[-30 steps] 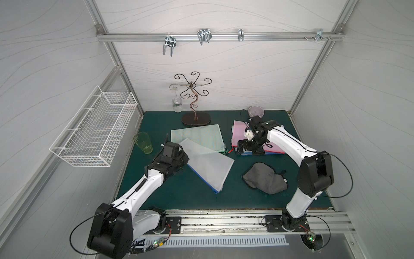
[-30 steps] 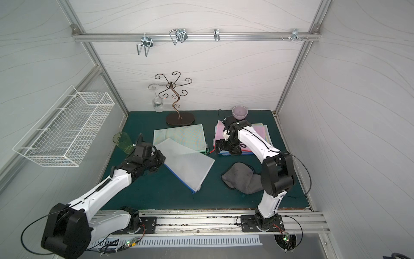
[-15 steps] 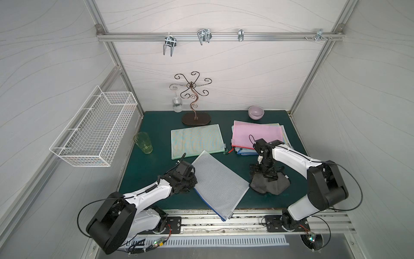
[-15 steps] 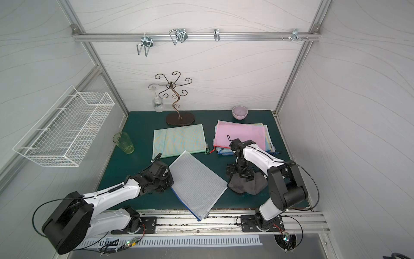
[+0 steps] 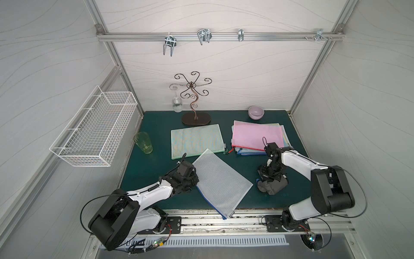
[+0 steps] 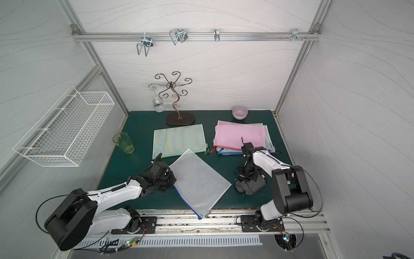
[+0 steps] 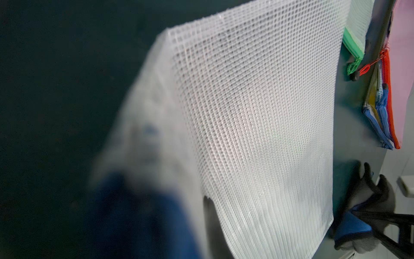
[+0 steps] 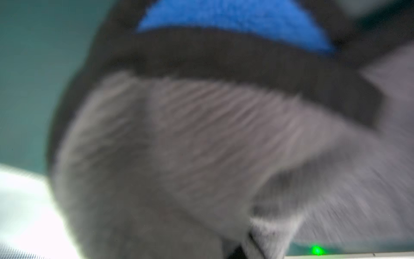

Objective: Wipe the document bag
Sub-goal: Pick up the cleaning item at the center of the board, then wipe the dirt from the document bag.

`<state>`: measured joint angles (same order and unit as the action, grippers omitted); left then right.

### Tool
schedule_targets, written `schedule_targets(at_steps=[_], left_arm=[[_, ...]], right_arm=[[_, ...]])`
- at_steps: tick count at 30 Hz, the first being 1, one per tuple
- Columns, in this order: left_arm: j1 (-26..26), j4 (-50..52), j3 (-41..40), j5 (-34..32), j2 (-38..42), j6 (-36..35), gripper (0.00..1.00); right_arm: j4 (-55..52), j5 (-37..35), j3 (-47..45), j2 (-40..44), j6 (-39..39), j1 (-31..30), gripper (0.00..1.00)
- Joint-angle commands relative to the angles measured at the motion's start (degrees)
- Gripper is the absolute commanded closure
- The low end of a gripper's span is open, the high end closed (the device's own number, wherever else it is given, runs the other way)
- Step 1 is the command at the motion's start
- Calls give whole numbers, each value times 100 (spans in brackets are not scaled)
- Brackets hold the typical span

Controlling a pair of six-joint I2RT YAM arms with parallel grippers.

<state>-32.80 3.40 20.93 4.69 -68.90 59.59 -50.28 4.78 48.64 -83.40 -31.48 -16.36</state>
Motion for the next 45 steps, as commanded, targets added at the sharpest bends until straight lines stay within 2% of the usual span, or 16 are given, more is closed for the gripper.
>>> schedule_targets(at_steps=[1, 4, 6, 8, 14, 17, 19, 23, 28, 30, 33, 35, 38, 42, 45], left_arm=[[-32, 481, -106, -181, 74, -31, 100], [-29, 502, -140, -83, 93, -87, 100], [-27, 433, -208, 12, 68, -116, 100], [-34, 317, -277, 120, -34, -163, 100], [-75, 14, -312, 261, -216, -220, 100], [-78, 111, -249, 235, -124, -245, 100], [-85, 190, -258, 200, -21, -230, 100], [-91, 258, -350, 161, 142, -171, 100], [-95, 206, -467, 164, 198, -75, 100], [-94, 226, -477, 147, 223, -70, 100], [-95, 275, -458, 129, 277, -71, 100], [-92, 303, -449, 108, 336, -66, 100], [-93, 328, -424, 77, 392, -45, 100], [-95, 340, -375, 43, 378, -42, 100], [-89, 333, -300, -36, 266, -61, 100]], right_arm=[[-523, -404, 805, 732, 221, -603, 100], [-889, -404, 1595, 806, 372, -1242, 100], [-822, 218, 1986, 493, 513, -1527, 100], [-599, 1196, 2298, -24, 581, -1826, 100], [874, 3382, 3362, -1798, 350, -2942, 100], [1578, 4032, 3806, -2650, 56, -3309, 100], [1934, 4222, 3924, -3144, -221, -3361, 100], [2613, 4367, 3797, -3872, -848, -3190, 100], [2124, 3229, 3803, -4366, -737, -2594, 100], [1746, 2416, 3801, -4262, -522, -2329, 100], [911, 484, 3742, -3809, -91, -2083, 100], [568, -279, 3597, -3408, 253, -2060, 100], [-15, -25, 3376, -2799, 918, -2262, 100], [-353, 1488, 3128, -2174, 1583, -3118, 100], [-212, 2672, 3112, -2572, 1418, -3516, 100]])
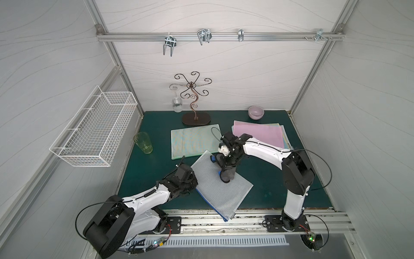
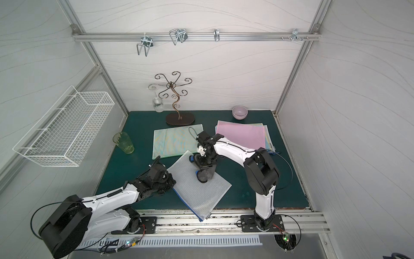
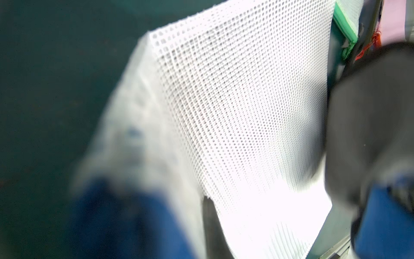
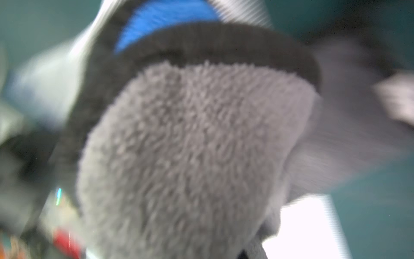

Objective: Wipe the document bag
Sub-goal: Wipe the dirt from the document bag.

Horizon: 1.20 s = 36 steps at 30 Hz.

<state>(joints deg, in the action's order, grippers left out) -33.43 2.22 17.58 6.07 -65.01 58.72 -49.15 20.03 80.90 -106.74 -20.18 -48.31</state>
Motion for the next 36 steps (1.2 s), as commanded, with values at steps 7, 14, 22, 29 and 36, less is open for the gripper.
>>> schedule_targets(at_steps=[7, 14, 22, 29, 36], left_arm=[[-15, 424, 162, -298, -276, 43, 100], [53, 556, 98, -360, -53, -5, 100], [178, 569, 198, -239, -14, -141, 100], [377, 578, 305, -135, -34, -250, 100], [679, 720, 271, 17, 178, -382, 100]], right_arm=[[284, 832, -1188, -643, -557, 181, 100], [-794, -2058, -2352, 1715, -1254, 1548, 100], [-928, 838, -1067, 789, 27, -200, 100], [598, 2068, -1942, 159, -669, -422, 100], [-86, -314, -3219, 1179, -1279, 1227, 100]])
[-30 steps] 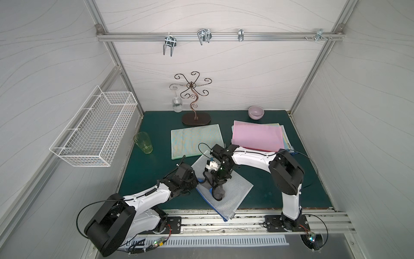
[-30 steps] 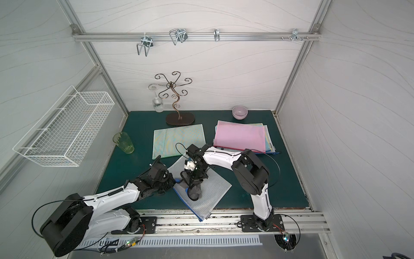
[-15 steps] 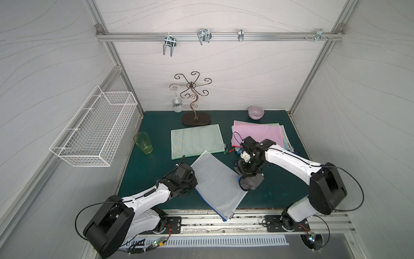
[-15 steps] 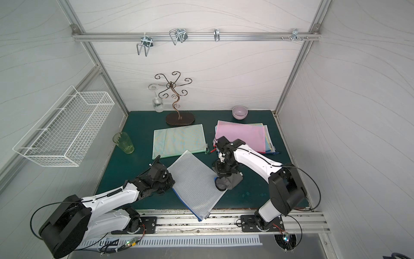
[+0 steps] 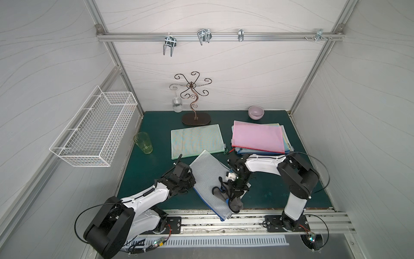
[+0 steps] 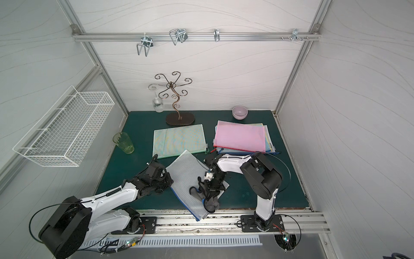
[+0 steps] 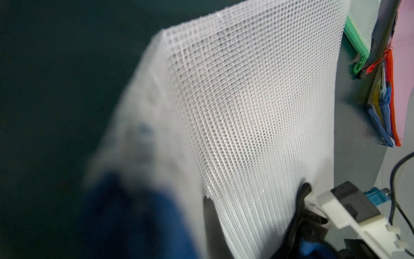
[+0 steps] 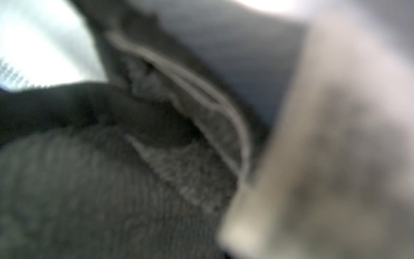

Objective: Wipe the document bag
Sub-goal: Wipe the dirt from the document bag, then adjust the document bag at the center of the board.

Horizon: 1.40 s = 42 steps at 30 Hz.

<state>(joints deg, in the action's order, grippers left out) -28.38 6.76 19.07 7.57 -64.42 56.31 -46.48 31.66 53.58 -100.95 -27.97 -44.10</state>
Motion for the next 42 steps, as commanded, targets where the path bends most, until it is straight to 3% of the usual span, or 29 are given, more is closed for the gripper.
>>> schedule_targets(at_steps=[1, 4, 11, 17, 24, 29, 32, 39, 42], left_arm=[[229, 336, 147, -95, 192, -175, 100], [314, 825, 415, -106, 487, -396, 100], [419, 2713, 1536, -481, 1454, -987, 100], [566, 4727, 3189, -1227, 1896, -1770, 100], [590, 6207, 5563, -2730, 1376, -3106, 100], [588, 6486, 6672, -3000, 877, -3772, 100], [419, 6297, 6535, -2627, 700, -3788, 100], [-1585, 4617, 5088, -2164, -9, -3032, 100], [-2141, 3739, 4712, -1693, -624, -2868, 100]], right_arm=[[-352, -1644, -634, 938, -614, 1221, 100], [-617, -1917, -366, 1543, -518, 1685, 100], [-982, -1959, 570, 1742, -319, 1570, 100], [-995, -2106, 766, 1582, -294, 1566, 100], [-764, -1991, 831, 1430, -283, 1588, 100], [-573, -1854, 683, 1425, -306, 1712, 100], [-559, -1862, 628, 1452, -287, 1861, 100], [-647, -2050, 608, 1745, -332, 2269, 100], [-726, -2204, 692, 1917, -367, 2383, 100]])
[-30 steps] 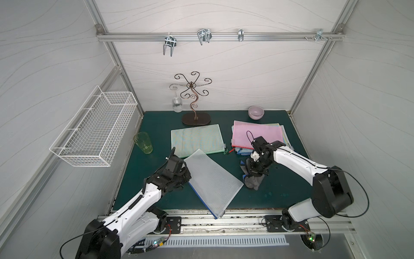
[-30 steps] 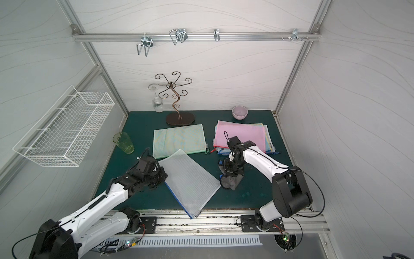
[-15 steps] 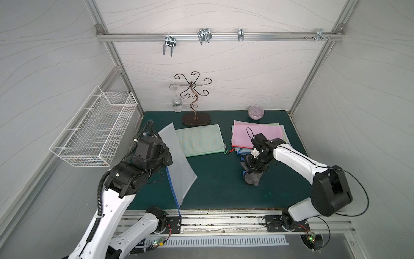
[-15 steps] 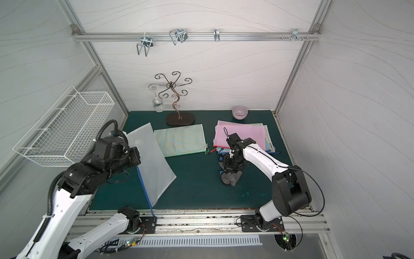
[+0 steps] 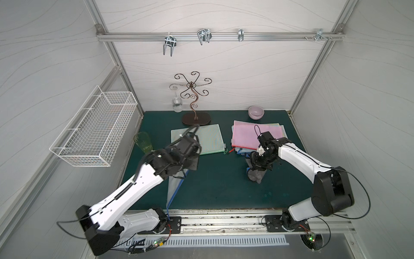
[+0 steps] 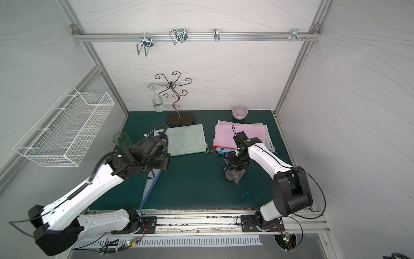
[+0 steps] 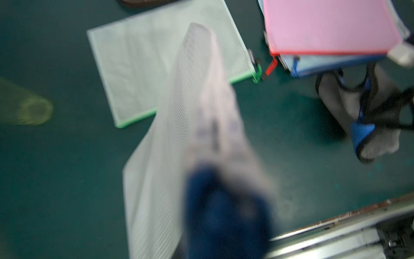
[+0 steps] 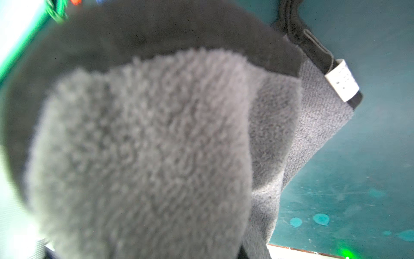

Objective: Wipe the document bag
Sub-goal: Adjust the document bag at the center of the board.

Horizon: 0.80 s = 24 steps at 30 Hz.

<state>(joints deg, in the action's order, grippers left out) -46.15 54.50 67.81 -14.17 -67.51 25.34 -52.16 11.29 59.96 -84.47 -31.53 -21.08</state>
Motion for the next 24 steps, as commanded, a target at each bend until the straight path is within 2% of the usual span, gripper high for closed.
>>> schedule_targets(at_steps=[1, 6, 15, 24], left_arm=[[-517, -1394, -267, 663, -542, 236, 100], [-950, -2420, -427, 1254, -1499, 129, 100], [-1542, -3091, -101, 2020, -2697, -476, 100], [-1898, -3224, -60, 2225, -2956, -631, 100]], right_arm=[[-188, -217, 91, 319, -25, 123, 100], [-310, -416, 182, 558, -88, 222, 100], [-456, -918, 182, 1159, -223, 383, 100], [-509, -1090, 209, 1548, -242, 465, 100]])
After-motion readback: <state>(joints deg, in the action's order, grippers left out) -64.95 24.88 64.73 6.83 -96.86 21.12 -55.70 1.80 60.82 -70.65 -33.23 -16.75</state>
